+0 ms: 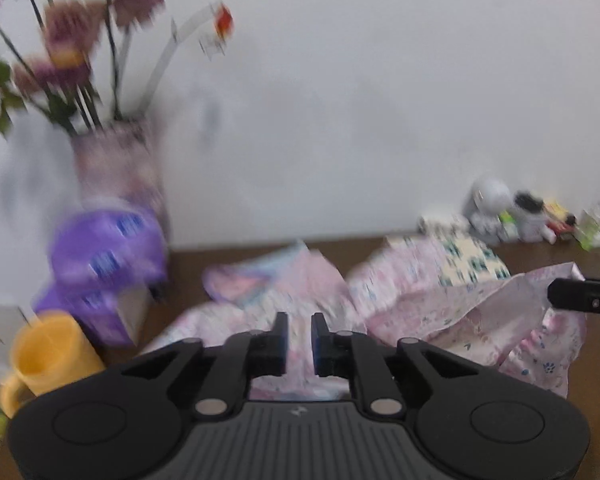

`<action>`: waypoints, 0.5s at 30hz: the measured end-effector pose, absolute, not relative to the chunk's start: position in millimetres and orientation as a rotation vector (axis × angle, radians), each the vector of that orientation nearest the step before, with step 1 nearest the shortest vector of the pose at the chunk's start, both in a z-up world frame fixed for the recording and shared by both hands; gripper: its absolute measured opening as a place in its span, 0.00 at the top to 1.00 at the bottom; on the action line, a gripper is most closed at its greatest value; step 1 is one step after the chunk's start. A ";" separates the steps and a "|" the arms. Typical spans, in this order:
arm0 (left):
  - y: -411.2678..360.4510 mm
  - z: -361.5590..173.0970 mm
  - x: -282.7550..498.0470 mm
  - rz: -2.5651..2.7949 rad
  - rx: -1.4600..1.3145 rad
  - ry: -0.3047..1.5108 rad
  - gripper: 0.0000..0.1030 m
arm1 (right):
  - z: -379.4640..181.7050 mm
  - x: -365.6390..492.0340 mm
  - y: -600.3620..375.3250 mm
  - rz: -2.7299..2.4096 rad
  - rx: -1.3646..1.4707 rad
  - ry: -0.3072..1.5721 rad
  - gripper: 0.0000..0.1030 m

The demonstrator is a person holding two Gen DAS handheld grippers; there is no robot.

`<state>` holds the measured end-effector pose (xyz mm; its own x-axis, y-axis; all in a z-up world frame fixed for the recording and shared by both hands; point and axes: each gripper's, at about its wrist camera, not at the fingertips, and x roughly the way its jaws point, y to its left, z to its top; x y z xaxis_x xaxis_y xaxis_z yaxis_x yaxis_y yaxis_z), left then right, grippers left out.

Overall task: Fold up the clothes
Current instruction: 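Grasp the garment edge with the right gripper while the left gripper grasps another edge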

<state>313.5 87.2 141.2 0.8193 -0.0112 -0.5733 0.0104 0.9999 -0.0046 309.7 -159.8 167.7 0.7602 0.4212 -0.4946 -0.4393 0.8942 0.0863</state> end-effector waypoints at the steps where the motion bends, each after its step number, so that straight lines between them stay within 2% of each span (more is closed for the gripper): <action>1: 84.3 131.1 314.6 -0.026 -0.009 0.630 0.82 | 161.6 307.0 -163.4 0.468 -0.037 0.541 0.98; 2: 81.6 122.6 317.2 -0.038 -0.017 0.642 0.70 | 155.6 304.7 -166.8 0.467 -0.038 0.552 0.98; 4: 74.4 107.5 323.7 -0.059 -0.029 0.656 0.55 | 144.1 302.3 -172.1 0.468 -0.037 0.568 0.98; 10: 52.9 76.3 357.4 -0.056 0.053 0.697 0.54 | 123.1 302.5 -180.6 0.474 -0.034 0.595 0.98; 11: 50.1 72.4 363.6 -0.042 0.078 0.699 0.58 | 121.1 303.0 -181.0 0.475 -0.034 0.597 0.98; 12: 47.4 68.5 369.8 -0.029 0.101 0.702 0.67 | 119.7 303.6 -181.5 0.475 -0.034 0.598 0.98; 13: 47.6 67.9 373.4 -0.022 0.102 0.702 0.94 | 120.0 303.9 -182.6 0.469 -0.033 0.593 0.98; 14: 48.0 67.6 376.8 -0.016 0.101 0.701 0.99 | 120.3 304.2 -183.6 0.464 -0.032 0.588 0.98; 15: 48.4 67.2 380.2 -0.009 0.100 0.701 1.00 | 120.6 304.5 -184.7 0.458 -0.030 0.583 0.98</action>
<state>380.2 48.4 67.2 0.7645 0.0249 -0.6441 0.0423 0.9952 0.0888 304.5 -184.7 120.6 0.7372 0.4090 -0.5378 -0.4258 0.8992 0.1001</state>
